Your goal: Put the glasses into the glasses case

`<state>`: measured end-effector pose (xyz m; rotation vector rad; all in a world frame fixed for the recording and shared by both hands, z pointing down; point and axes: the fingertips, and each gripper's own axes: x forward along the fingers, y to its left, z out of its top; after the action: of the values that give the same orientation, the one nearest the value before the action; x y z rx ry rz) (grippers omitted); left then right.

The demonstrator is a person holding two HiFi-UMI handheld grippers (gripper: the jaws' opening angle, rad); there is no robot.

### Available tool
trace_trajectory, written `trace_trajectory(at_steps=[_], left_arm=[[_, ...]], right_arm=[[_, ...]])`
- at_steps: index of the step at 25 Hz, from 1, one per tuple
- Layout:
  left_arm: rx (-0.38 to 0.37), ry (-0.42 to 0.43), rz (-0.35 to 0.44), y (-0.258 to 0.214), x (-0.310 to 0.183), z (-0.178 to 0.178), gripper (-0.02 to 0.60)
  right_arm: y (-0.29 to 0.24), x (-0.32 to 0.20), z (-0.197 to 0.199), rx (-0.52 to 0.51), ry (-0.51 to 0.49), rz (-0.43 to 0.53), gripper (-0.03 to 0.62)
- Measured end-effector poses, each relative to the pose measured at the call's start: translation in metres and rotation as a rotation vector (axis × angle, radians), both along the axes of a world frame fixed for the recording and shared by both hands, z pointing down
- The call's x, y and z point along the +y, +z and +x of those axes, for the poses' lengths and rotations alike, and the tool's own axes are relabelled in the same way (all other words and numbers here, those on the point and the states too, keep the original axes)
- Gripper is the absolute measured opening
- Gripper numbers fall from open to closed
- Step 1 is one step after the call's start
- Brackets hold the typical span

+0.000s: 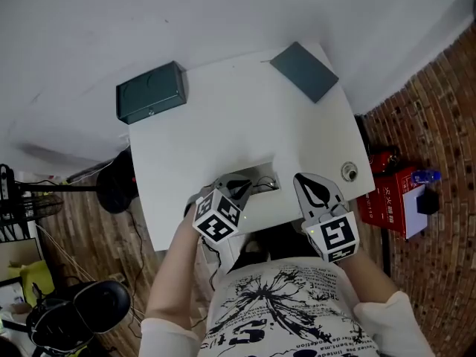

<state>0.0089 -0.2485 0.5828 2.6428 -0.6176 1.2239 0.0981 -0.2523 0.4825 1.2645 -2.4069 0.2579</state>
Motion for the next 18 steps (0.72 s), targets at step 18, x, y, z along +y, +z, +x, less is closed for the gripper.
trace_trajectory(at_steps=[18], left_arm=[[0.373, -0.364, 0.412, -0.19, 0.012, -0.077, 0.015]], right_arm=[[-0.075, 0.008, -0.035, -0.057, -0.033, 0.177, 0.012]])
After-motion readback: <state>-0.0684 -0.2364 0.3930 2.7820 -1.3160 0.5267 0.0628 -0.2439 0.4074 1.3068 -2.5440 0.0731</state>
